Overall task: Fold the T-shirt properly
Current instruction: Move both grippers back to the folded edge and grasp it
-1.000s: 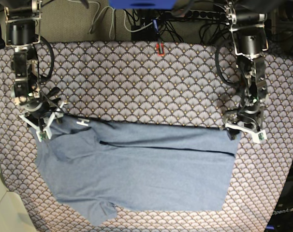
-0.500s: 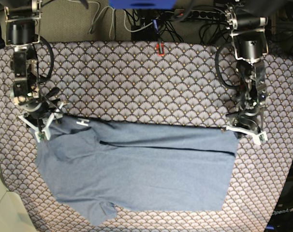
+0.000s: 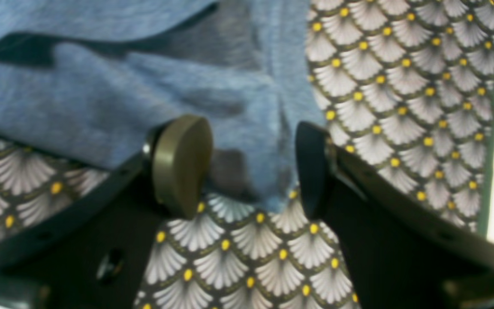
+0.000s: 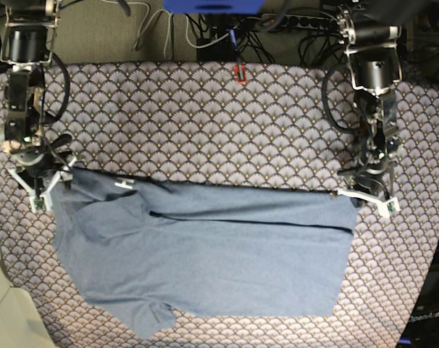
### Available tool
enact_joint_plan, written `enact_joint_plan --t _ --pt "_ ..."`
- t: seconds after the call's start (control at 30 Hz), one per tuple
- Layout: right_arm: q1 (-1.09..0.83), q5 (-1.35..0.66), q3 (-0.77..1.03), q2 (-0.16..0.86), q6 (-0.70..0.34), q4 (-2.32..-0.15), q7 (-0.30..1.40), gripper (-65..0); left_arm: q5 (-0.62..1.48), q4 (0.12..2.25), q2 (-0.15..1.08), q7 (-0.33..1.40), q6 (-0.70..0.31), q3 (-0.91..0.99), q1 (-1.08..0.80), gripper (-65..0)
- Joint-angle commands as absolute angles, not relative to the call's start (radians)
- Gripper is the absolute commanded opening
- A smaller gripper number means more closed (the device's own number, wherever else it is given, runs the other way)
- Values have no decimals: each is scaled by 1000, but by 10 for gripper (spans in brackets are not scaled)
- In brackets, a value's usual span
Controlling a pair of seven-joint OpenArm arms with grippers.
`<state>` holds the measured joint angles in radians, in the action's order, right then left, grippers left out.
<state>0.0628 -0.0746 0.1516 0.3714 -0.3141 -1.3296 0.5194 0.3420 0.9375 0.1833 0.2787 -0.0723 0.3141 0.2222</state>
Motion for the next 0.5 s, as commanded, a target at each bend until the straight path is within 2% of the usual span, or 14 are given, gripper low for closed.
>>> enact_joint_plan --t 0.0,0.2,0.47 --pt "79 -77 159 387 -311 -1339 493 -289 335 944 193 302 -68 314 236 -647" --pt "110 -84 159 400 -311 -1211 489 -289 335 944 193 302 -68 314 236 -647" --pt "101 -79 153 397 -311 -1199 447 -289 335 951 194 309 -68 314 236 -647"
